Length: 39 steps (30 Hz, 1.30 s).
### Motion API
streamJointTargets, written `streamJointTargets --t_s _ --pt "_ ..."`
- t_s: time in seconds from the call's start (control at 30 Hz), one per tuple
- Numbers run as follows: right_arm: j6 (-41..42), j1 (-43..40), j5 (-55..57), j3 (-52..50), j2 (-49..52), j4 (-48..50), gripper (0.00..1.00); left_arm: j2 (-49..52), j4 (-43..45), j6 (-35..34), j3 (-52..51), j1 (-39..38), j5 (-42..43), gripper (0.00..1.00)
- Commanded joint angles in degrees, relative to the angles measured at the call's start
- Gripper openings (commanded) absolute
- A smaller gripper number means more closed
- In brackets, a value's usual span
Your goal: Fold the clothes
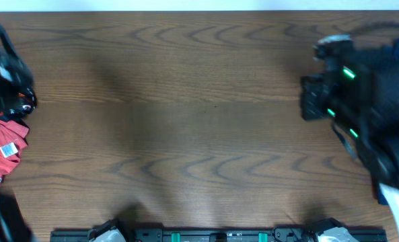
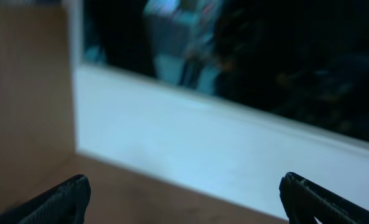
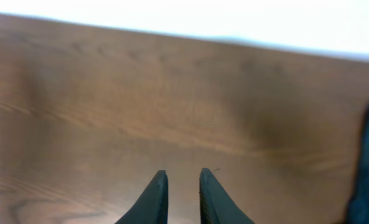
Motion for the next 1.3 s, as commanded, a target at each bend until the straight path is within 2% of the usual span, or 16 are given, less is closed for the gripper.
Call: streamJointTargets --t_s 0.0,0.17,0.3,0.63,0.73,0.83,1.03,1.2,1.27 --pt "-4.81 -0.20 3.32 2.27 -5.66 -0.98 0.18 -4.52 -0.63 -1.55 0.70 -0.13 9.29 0.98" --pt "-5.66 -0.20 11.43 6.23 -12.79 -8.02 0.19 -8.55 -0.79 -6.69 0.70 -0.13 19.61 0.98" --pt "-5.64 -0.20 14.93 9.70 -16.37 -16.06 0.20 -8.83 -1.27 -7.67 0.70 -0.13 33.20 0.98" --pt "-3.56 -0.20 15.52 15.76 -19.08 -26.62 0.21 -10.34 -3.82 -7.61 4.13 -7.52 45.18 0.98" --pt "-2.08 -0.20 14.58 17.84 -19.23 -29.22 0.29 -10.34 -3.80 -7.56 7.93 -9.99 52.15 0.98" --pt "-1.73 -0.20 12.37 20.28 -19.26 -31.80 0.31 -10.38 -3.78 -7.41 12.04 -13.22 57.09 0.98" --pt "-1.77 -0.20 4.92 28.11 -19.30 -33.66 0.39 -10.38 -3.82 -7.43 21.79 -20.02 62.69 0.98" --pt "-4.55 -0.20 -2.45 35.23 -19.76 -33.66 0.40 -10.38 -4.44 -7.43 27.52 -23.67 63.36 0.98" --pt "-5.75 -0.20 -4.42 37.42 -20.24 -33.66 0.47 -10.38 -4.46 -7.43 28.28 -24.48 63.34 0.98"
